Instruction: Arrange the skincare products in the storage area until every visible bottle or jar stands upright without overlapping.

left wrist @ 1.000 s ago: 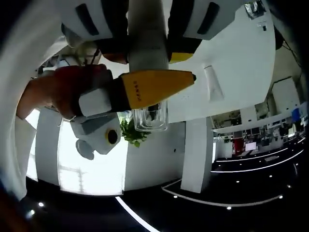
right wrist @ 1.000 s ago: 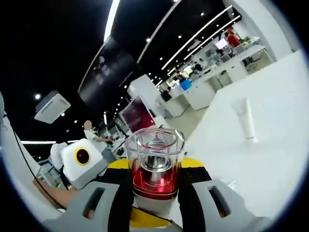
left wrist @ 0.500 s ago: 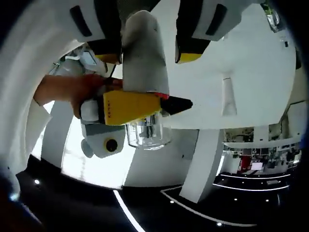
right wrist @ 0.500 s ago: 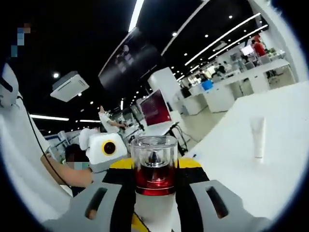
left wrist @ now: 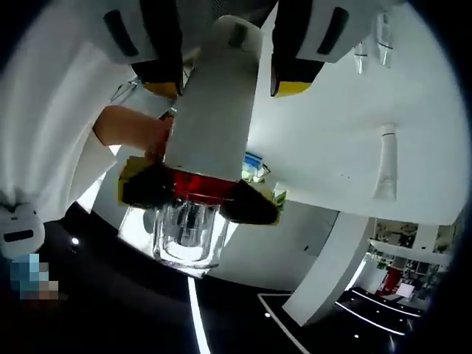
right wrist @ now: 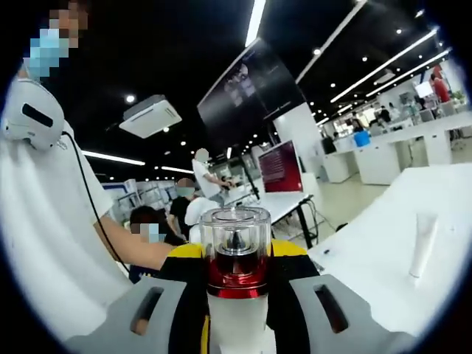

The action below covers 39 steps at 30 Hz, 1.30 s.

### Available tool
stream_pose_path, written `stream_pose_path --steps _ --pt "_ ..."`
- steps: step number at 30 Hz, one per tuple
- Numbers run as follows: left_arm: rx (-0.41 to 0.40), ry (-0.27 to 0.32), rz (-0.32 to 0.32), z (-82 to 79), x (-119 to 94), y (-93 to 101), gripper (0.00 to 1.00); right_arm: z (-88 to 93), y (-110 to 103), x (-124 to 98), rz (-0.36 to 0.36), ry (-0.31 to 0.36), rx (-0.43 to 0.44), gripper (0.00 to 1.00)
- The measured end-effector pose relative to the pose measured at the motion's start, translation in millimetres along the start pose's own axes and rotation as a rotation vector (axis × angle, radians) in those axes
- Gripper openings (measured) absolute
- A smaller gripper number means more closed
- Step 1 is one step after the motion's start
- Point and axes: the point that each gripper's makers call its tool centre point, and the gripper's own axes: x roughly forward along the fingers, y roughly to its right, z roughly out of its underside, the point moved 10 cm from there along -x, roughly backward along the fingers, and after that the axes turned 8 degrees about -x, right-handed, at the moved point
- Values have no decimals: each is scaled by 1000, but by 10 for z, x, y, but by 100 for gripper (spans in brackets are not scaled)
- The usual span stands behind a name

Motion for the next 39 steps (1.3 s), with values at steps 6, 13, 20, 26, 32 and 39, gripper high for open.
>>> stream_pose_path --steps 6,13,20,26,32,39 --pt "26 11 135 -32 66 110 43 -35 -41 7 -81 45 17 27" --pt "144 35 126 -22 64 182 33 -4 -17 -18 -114 73 89 28" --pt "119 68 82 -39 35 181 32 -2 28 24 -109 108 122 29" --pt "45 110 92 -38 0 162 32 -25 46 78 -69 84 156 29" --pt "14 168 74 -14 -45 137 32 -6 69 78 -33 78 148 30" --pt "9 202 38 -52 -87 73 31 25 90 20 29 72 160 38"
